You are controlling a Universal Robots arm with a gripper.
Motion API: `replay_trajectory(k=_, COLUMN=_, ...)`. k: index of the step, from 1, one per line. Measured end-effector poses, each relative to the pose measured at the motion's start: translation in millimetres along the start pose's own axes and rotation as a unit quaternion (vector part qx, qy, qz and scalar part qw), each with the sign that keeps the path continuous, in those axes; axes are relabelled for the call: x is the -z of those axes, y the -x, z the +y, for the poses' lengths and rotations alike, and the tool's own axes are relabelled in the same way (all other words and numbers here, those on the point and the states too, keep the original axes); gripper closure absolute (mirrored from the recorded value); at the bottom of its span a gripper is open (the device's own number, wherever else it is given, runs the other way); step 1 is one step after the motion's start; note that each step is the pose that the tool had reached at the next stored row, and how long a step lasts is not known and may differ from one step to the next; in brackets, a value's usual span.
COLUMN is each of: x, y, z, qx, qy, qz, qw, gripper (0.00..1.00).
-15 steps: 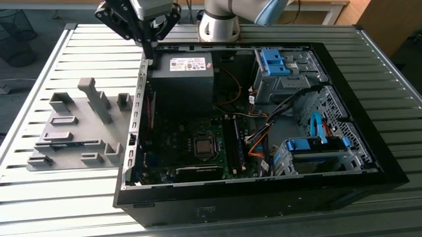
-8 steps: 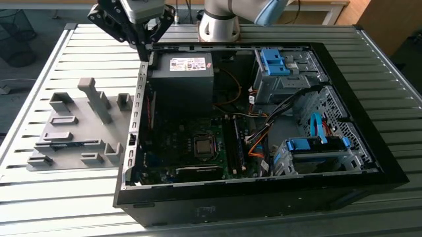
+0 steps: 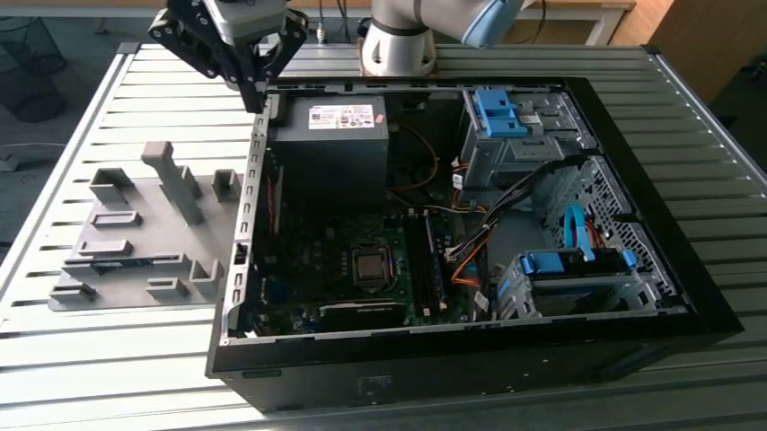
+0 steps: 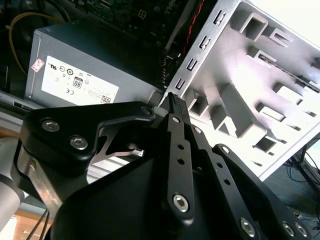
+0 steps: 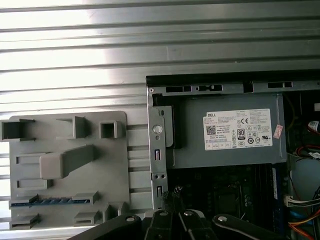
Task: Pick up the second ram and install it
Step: 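Reach for the second ram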
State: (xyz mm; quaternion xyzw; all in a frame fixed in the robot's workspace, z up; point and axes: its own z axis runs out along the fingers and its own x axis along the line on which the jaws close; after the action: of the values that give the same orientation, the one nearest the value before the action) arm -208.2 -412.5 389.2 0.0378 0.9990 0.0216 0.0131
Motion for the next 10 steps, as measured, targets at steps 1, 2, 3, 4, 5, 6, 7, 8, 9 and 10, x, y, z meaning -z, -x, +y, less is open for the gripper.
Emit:
replay_trajectory(k=1, x=0.1, y=-0.1, z=0.0, qx=0.0, qy=0.0, qz=0.0, qw=1.0, gripper=0.89)
replay_trajectory(k=2, x=0.1, y=-0.1, z=0.0, qx=0.0, qy=0.0, qz=0.0001, qw=1.0, gripper=0.89)
replay_trajectory(k=3, x=0.0, y=-0.1, z=0.0, qx=0.0, qy=0.0, qz=0.0, qw=1.0, gripper=0.89)
replay_trajectory(k=4, x=0.0, y=-0.1, z=0.0, qx=0.0, qy=0.0, qz=0.0, qw=1.0, gripper=0.89)
replay_trajectory(k=5, x=0.0, y=-0.2, z=0.0, qx=0.0, qy=0.0, qz=0.0, qw=1.0, gripper=0.89)
replay_trajectory(k=6, x=0.0, y=-0.2, z=0.0, qx=0.0, qy=0.0, qz=0.0, qw=1.0, gripper=0.89)
replay_trajectory(k=7, x=0.0, y=-0.5, z=-0.1, qx=0.0, qy=0.0, qz=0.0, qw=1.0, gripper=0.89)
replay_trajectory(k=8, x=0.0, y=-1.0, z=-0.1, qx=0.0, qy=0.0, qz=0.0, qw=1.0, gripper=0.89)
replay_trajectory(k=9, x=0.1, y=-1.6, z=-0.2, qx=0.0, qy=0.0, qz=0.0, qw=1.0, gripper=0.89)
replay_trajectory(k=10, x=0.1, y=-2.3, z=-0.2, qx=0.0, qy=0.0, qz=0.0, qw=1.0, gripper=0.89)
